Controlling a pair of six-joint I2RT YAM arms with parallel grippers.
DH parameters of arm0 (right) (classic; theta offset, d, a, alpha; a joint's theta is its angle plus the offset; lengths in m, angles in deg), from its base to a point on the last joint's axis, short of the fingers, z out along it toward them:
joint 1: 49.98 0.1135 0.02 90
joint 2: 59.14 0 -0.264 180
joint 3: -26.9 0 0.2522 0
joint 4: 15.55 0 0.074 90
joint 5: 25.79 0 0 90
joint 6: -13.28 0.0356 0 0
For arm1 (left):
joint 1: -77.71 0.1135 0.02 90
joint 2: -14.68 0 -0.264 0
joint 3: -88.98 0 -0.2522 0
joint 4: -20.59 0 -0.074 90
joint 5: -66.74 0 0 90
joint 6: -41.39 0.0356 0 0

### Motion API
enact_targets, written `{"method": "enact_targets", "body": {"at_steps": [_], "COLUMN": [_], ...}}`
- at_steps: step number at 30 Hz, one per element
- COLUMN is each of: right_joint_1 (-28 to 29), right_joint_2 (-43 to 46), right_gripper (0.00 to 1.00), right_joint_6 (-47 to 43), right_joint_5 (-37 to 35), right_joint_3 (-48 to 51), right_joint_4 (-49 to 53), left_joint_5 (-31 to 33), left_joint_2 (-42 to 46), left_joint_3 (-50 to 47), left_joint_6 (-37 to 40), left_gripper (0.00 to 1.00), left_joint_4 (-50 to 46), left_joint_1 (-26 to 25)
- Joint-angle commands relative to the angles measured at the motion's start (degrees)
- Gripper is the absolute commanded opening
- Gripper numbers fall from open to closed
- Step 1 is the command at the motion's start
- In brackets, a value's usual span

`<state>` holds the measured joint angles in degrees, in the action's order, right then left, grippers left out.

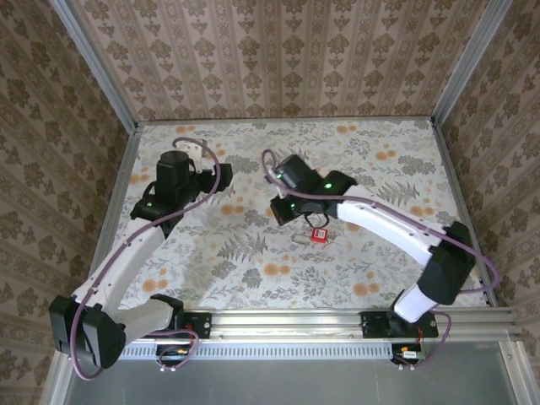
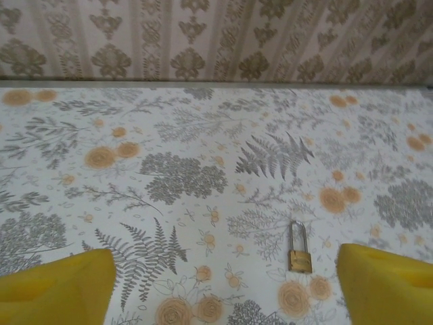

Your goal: Unlock with the key

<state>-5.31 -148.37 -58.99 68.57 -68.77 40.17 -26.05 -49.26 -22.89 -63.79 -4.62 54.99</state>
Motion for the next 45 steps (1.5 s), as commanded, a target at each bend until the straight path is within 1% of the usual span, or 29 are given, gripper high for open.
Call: {"method": "enact_targets", "body": {"at_steps": [1,3,4,6,7,9,11,12,14,17,18,22,27,32,35,41,45], "right_joint_1": [-3.96,-6.60,-7.71,-10.12,-11.09,-12.83,-13.74,-14.03,-14.17,-14.59,-14.76,-15.02,-15.63,-16.41,-16.62,-17.49,-18.03], "right_joint_2": [5.48,8.61,9.07,13.45,14.58,16.81,18.27,18.79,19.89,21.65,22.09,23.43,24.24,23.94,23.42,23.23,22.98], "right_gripper": [0.02,0.02,0.02,0.02,0.02,0.02,0.02,0.02,0.02,0.02,0.02,0.02,0.02,0.02,0.02,0.01,0.01], "right_joint_6": [0.21,0.27,0.20,0.15,0.15,0.51,0.86,1.03,1.02,1.37,1.51,1.76,1.69,1.50,1.09,0.82,0.66], "right_joint_5": [7.36,9.96,11.17,13.75,15.22,18.98,22.66,24.19,26.42,29.28,30.24,32.82,33.26,33.87,33.80,33.10,33.43], "right_joint_3": [2.84,4.30,4.98,6.63,7.28,9.15,10.57,11.17,12.21,13.92,14.57,16.68,17.57,17.30,16.95,16.67,16.62], "right_joint_4": [4.09,4.91,5.18,5.74,5.85,5.61,5.18,5.23,5.28,4.75,4.56,3.91,3.92,3.92,4.28,4.53,4.63], "left_joint_5": [-4.52,-4.61,-2.79,1.86,3.56,6.47,8.74,8.81,6.65,7.20,6.65,3.79,0.25,-2.45,-2.36,-2.62,-2.31], "left_joint_2": [-1.75,-2.06,-1.93,-0.71,0.00,1.97,2.46,1.91,0.14,-3.02,-3.65,-5.19,-6.51,-6.58,-6.64,-6.37,-5.69], "left_joint_3": [1.16,1.26,1.07,-0.87,-2.55,-7.82,-11.43,-11.70,-10.10,-8.14,-7.76,-6.45,-5.08,-3.83,-3.22,-3.58,-4.09], "left_joint_6": [6.08,11.58,14.36,22.58,25.95,34.39,38.78,39.77,42.00,45.85,46.56,46.30,44.86,43.97,44.34,44.26,43.62], "left_gripper": [0.77,0.73,0.71,0.70,0.71,0.72,0.74,0.75,0.73,0.71,0.69,0.59,0.46,0.46,0.46,0.43,0.42], "left_joint_4": [0.58,0.00,-0.33,0.88,2.81,10.55,17.21,18.69,17.89,18.37,18.74,19.44,18.15,14.89,12.62,10.46,10.11], "left_joint_1": [-3.03,-8.13,-10.53,-17.22,-20.55,-27.31,-31.55,-32.62,-33.57,-36.06,-36.41,-36.54,-36.89,-38.16,-39.22,-40.01,-40.76]}}
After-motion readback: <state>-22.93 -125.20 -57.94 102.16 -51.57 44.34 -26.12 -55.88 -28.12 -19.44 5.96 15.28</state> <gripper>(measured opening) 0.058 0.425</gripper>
